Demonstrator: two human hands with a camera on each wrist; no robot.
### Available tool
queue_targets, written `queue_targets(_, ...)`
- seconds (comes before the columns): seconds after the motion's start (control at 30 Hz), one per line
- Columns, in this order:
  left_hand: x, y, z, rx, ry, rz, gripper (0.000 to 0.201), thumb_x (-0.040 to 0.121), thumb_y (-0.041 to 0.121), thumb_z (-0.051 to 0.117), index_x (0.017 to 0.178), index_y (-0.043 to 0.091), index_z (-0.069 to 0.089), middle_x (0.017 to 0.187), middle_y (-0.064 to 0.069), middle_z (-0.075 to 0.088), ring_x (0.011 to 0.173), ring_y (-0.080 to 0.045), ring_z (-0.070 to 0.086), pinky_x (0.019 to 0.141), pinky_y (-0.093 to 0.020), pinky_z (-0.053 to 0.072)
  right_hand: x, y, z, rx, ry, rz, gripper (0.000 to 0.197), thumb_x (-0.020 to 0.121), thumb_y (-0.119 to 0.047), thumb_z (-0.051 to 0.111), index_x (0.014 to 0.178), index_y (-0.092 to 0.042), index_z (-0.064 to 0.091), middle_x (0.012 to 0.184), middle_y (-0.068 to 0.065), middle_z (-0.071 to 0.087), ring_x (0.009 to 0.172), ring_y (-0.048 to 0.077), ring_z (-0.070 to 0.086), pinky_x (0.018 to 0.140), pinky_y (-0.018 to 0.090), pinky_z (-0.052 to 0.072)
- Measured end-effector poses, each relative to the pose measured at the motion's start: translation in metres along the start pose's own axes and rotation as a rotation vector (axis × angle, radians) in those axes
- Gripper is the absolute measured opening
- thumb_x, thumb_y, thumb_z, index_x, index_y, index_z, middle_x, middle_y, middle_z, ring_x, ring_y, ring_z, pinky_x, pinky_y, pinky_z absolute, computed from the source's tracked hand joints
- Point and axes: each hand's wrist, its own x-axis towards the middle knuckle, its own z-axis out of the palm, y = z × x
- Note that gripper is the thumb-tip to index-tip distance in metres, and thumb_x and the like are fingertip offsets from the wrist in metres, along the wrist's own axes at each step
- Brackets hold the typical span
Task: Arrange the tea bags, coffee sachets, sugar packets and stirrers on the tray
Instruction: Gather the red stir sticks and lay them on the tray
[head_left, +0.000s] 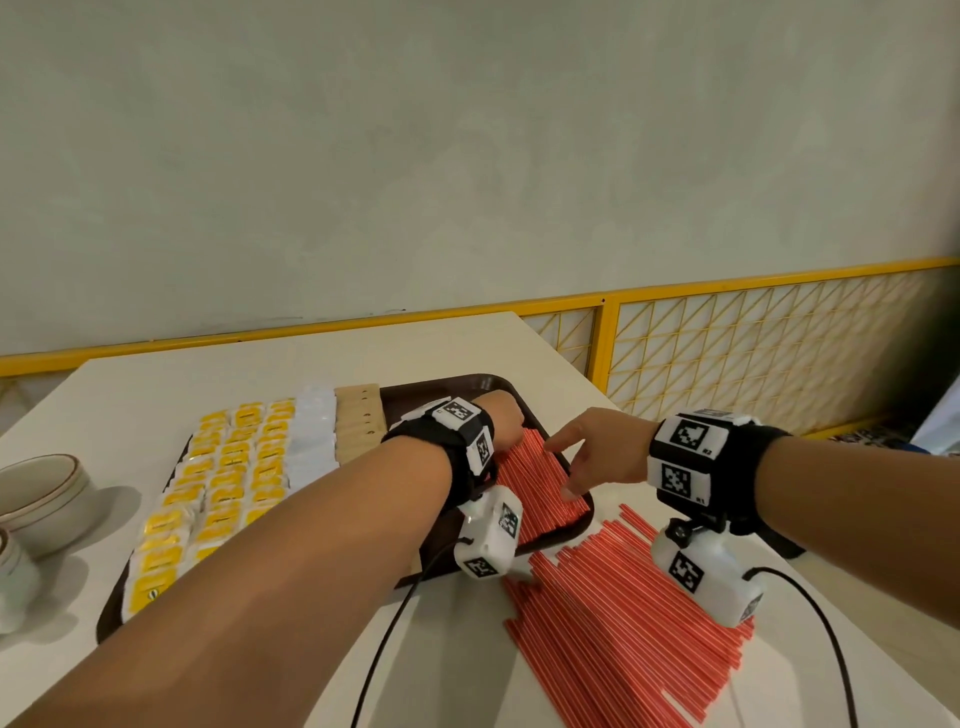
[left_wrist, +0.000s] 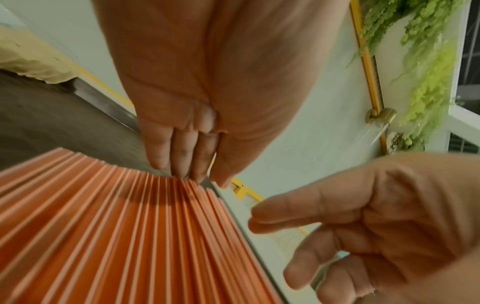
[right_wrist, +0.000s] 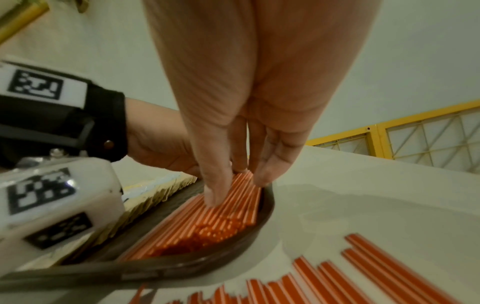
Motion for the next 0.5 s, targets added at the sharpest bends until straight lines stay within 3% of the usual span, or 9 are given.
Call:
queue_targets(0.1, -0.031, -0.005, -0.013, -0.268, 0.039, 0.047, 0.016, 0.097, 0.008, 0.045, 0.096, 0.003, 0.061, 0.111, -0.015, 0.059, 0.117, -0.031, 0.055, 0.084, -0.029, 0.044, -0.014, 0.004, -0.003, 0.135, 0.106, 0.058, 0.050, 0.085, -0.030, 0.070, 0.131, -0.016, 0.056, 0.129, -0.004, 0.059, 0.112, 0.011, 0.056, 0.104, 0.028, 0.040)
queue_targets(0.13, -0.047, -0.009, -0.014, -0.371, 0.063, 0.071, 0.015, 0.096, 0.008, 0.047, 0.098, 0.009, 0.062, 0.109, -0.012, 0.060, 0.115, -0.029, 0.057, 0.084, -0.027, 0.044, -0.021, 0.006, -0.002, 0.169, 0.136, 0.085, 0.047, 0.086, -0.030, 0.068, 0.129, -0.015, 0.056, 0.128, -0.003, 0.059, 0.108, 0.011, 0.056, 0.101, 0.027, 0.041)
queue_targets(0.2, -0.083, -0.016, -0.009, -0.573, 0.069, 0.057, 0.028, 0.095, 0.008, 0.050, 0.120, 0.013, 0.062, 0.119, -0.002, 0.061, 0.112, -0.016, 0.058, 0.094, -0.025, 0.045, -0.038, 0.013, 0.004, 0.198, 0.138, 0.142, 0.048, 0.089, -0.033, 0.063, 0.131, -0.012, 0.053, 0.130, 0.000, 0.057, 0.106, 0.011, 0.054, 0.099, 0.027, 0.041)
queue_targets(0.27, -0.122, -0.024, 0.003, -0.729, -0.006, 0.045, 0.030, 0.094, 0.006, 0.051, 0.121, 0.016, 0.061, 0.119, 0.001, 0.062, 0.109, -0.010, 0.059, 0.096, -0.025, 0.047, -0.059, 0.021, 0.016, 0.168, 0.069, 0.218, 0.058, 0.091, -0.041, 0.058, 0.140, -0.012, 0.043, 0.139, 0.002, 0.050, 0.120, 0.015, 0.049, 0.105, 0.028, 0.036)
queue_targets(0.37, -0.167, -0.034, 0.022, -0.859, -0.199, -0.033, 0.020, 0.094, 0.006, 0.053, 0.104, 0.021, 0.062, 0.113, -0.001, 0.065, 0.104, -0.012, 0.062, 0.094, -0.028, 0.051, -0.088, 0.027, 0.037, 0.226, -0.096, 0.315, 0.082, 0.089, -0.055, 0.054, 0.150, -0.012, 0.020, 0.153, 0.003, 0.031, 0.138, 0.019, 0.035, 0.112, 0.031, 0.028)
queue_targets(0.43, -0.187, -0.035, 0.033, -1.013, -0.347, -0.107, 0.010, 0.093, 0.006, 0.055, 0.095, 0.015, 0.058, 0.102, -0.004, 0.060, 0.093, -0.014, 0.057, 0.081, -0.026, 0.052, -0.102, 0.021, 0.050, 0.350, -0.126, 0.302, 0.087, 0.085, -0.057, 0.058, 0.149, -0.012, 0.019, 0.147, 0.002, 0.040, 0.131, 0.018, 0.043, 0.111, 0.032, 0.034)
queue_targets(0.5, -0.198, -0.030, 0.044, -1.154, -0.385, -0.173, 0.006, 0.094, 0.006, 0.054, 0.091, 0.011, 0.053, 0.102, -0.011, 0.055, 0.090, -0.022, 0.055, 0.076, -0.026, 0.051, -0.108, 0.014, 0.062, 0.472, -0.109, 0.236, 0.082, 0.080, -0.054, 0.065, 0.142, -0.017, 0.027, 0.132, -0.002, 0.054, 0.115, 0.014, 0.056, 0.102, 0.033, 0.045)
